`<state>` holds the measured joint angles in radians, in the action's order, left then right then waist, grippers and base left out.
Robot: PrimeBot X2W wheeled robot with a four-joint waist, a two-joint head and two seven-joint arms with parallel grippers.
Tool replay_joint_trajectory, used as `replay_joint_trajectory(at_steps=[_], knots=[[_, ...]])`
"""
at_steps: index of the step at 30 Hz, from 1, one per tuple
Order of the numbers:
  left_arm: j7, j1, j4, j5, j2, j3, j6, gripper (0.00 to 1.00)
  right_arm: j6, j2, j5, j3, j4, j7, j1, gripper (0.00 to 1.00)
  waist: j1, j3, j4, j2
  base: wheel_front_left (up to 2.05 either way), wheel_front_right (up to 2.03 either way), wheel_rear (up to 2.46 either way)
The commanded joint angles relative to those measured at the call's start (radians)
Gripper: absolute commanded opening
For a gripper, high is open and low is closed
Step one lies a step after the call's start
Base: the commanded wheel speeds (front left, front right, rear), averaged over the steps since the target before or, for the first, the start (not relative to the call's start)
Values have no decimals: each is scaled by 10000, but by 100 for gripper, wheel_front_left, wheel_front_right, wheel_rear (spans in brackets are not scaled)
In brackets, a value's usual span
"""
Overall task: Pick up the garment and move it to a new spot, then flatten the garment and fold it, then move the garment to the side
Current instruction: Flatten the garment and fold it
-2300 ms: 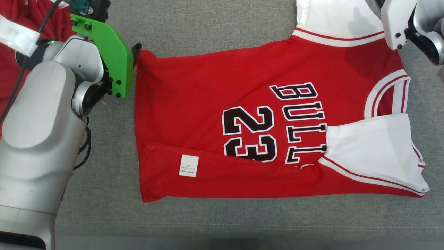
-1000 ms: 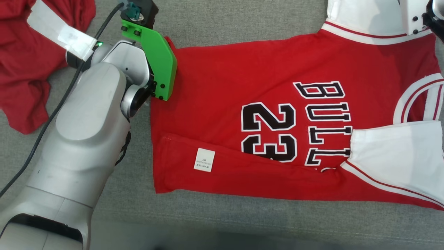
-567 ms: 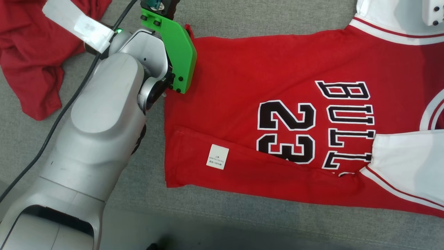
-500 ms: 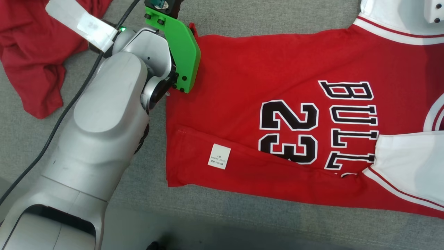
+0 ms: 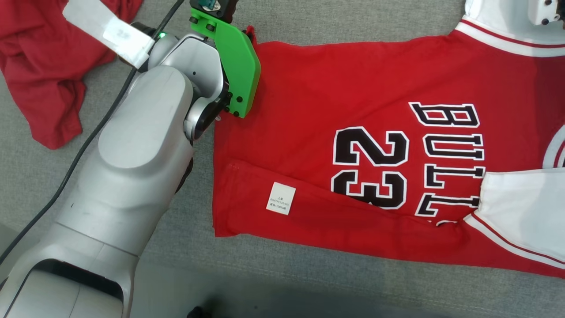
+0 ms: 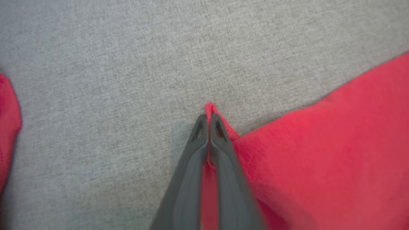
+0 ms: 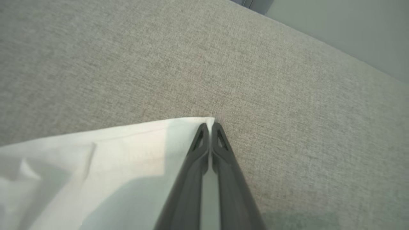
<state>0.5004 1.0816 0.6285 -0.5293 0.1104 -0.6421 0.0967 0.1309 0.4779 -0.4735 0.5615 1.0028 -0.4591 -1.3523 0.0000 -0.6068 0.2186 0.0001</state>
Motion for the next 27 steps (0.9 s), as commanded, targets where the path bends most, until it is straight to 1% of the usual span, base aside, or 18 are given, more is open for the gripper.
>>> replay_joint_trajectory(at_steps=[1,4,7,9,13,15,19,20,22,27], knots=[[-102,-185,106,-74,12,4,-60,0,-7,66,-32,88,212,-77,693,0,0,100,-77,-1,0,0,0],[-551,-151,146,24,137,177,-317,0,-7,50,-1,-92,-98,633,566,0,0,232,-186,-1,0,0,0],[-1008,-177,306,125,254,375,-689,0,-7,-22,25,-307,-362,1462,526,0,0,421,-292,-1,0,0,0],[-1350,-213,430,131,260,515,-945,0,-7,9,127,-248,-519,1962,672,0,0,570,-370,-1,0,0,0],[-1835,-280,708,142,375,776,-1423,0,-8,102,106,-435,-611,2739,932,0,0,868,-525,-1,0,0,0],[-1905,-361,824,71,375,819,-1531,0,-8,122,44,-583,-685,3160,1003,0,0,1017,-578,-1,0,0,0],[-2043,-649,929,-36,377,838,-1591,0,-8,228,-161,-628,-1013,3856,1434,0,0,1374,-652,-1,0,0,0],[-2140,-859,926,-90,426,863,-1635,0,-8,389,-286,-641,-1335,4199,1678,0,0,1579,-708,-1,0,0,0],[-2298,-1088,842,-106,473,890,-1712,0,-8,518,-464,-637,-1706,4412,2076,0,0,1798,-762,-1,0,0,0],[-2581,-1830,528,-250,542,990,-1913,0,-8,1180,-1045,-620,-3145,4545,3451,0,0,2326,-917,-1,0,0,0]])
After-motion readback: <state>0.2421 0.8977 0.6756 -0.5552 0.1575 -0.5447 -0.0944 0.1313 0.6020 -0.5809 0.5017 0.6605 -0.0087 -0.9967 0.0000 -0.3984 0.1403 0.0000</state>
